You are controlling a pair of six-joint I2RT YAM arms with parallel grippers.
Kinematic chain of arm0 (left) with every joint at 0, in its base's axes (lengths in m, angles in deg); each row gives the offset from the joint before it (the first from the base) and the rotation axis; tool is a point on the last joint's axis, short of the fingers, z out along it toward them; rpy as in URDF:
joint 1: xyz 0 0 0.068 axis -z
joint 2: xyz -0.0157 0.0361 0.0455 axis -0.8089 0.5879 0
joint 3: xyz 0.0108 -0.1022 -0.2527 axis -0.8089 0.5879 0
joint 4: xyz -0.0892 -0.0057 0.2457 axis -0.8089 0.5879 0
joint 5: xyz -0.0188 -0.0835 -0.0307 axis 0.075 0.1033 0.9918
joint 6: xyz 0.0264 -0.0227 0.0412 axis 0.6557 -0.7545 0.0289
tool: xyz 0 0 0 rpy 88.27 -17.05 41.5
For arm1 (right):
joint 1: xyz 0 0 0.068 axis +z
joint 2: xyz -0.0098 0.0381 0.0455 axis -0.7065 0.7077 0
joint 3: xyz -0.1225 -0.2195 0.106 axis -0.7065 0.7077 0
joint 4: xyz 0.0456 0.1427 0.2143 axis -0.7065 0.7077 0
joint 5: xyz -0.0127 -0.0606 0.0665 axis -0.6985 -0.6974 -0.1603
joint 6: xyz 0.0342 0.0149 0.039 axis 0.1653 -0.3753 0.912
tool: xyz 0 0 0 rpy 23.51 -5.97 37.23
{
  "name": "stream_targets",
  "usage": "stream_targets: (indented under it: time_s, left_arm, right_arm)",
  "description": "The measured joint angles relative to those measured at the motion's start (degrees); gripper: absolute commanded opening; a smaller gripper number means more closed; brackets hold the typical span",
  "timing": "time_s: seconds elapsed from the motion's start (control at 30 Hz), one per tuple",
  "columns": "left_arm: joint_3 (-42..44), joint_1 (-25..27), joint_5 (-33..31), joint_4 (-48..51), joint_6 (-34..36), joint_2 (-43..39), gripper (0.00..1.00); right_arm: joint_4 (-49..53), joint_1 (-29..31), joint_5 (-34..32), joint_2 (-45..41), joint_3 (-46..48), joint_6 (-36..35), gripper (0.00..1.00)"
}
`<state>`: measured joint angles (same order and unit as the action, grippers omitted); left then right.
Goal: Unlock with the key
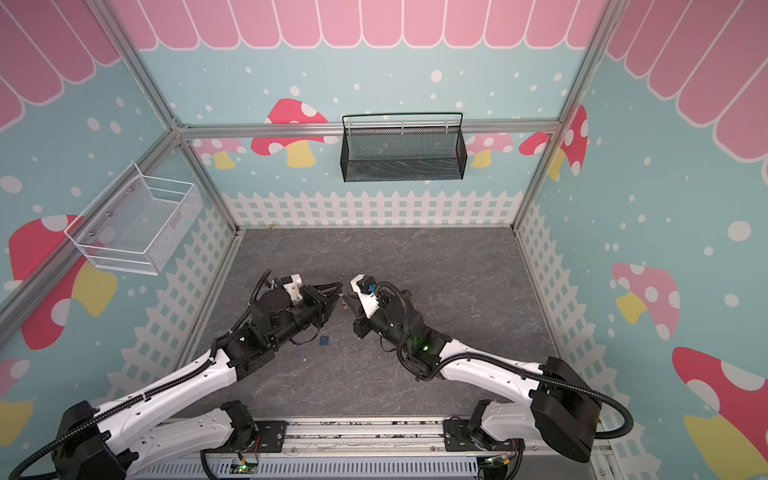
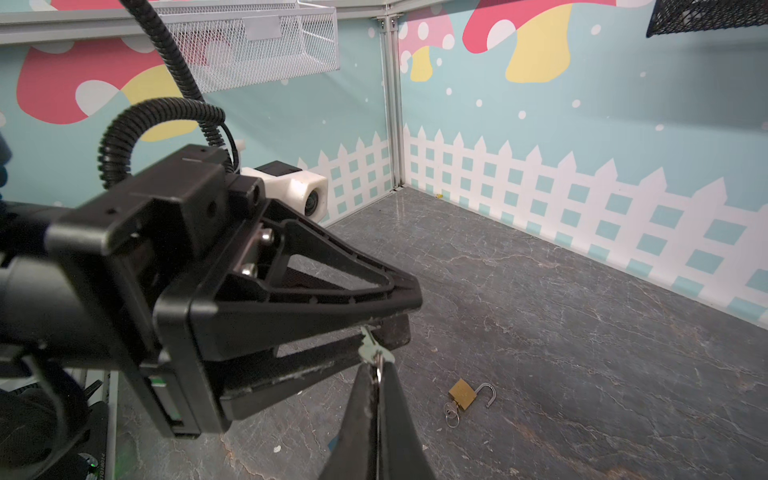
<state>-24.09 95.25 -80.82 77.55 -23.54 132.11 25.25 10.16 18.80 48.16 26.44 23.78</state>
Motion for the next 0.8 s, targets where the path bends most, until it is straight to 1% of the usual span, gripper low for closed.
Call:
stream_targets:
  time_s: [0.33, 0.47, 0.6, 0.67, 0.73, 0.8]
  left_arm:
    - [0.0, 0.0, 0.02, 0.33, -0.02, 0.0, 0.08]
    - [-0.02, -0.04, 0.0, 0.04, 0.0, 0.0, 0.0]
    - [-0.02, -0.15, 0.02, 0.24, 0.15, 0.0, 0.0]
    - [-0.02, -0.15, 0.02, 0.26, 0.24, 0.0, 0.0]
    - [-0.02, -0.15, 0.04, 0.26, 0.63, 0.0, 0.0]
    - [-0.02, -0.22, 0.02, 0.33, 1.27, 0.0, 0.0]
  right_arm:
    - [0.04, 0.0, -0.28, -0.04, 0.0, -0.85, 0.0]
    - [0.96, 0.0, -0.09, -0.04, 0.0, -1.09, 0.0]
    - [1.2, 0.0, 0.11, -0.04, 0.0, -1.33, 0.0]
    - [1.27, 0.0, 0.11, -0.04, 0.0, -1.33, 0.06]
    - [1.33, 0.0, 0.09, -0.13, 0.0, -1.31, 0.17]
    - [1.38, 0.0, 0.02, -0.37, 0.0, -1.51, 0.25]
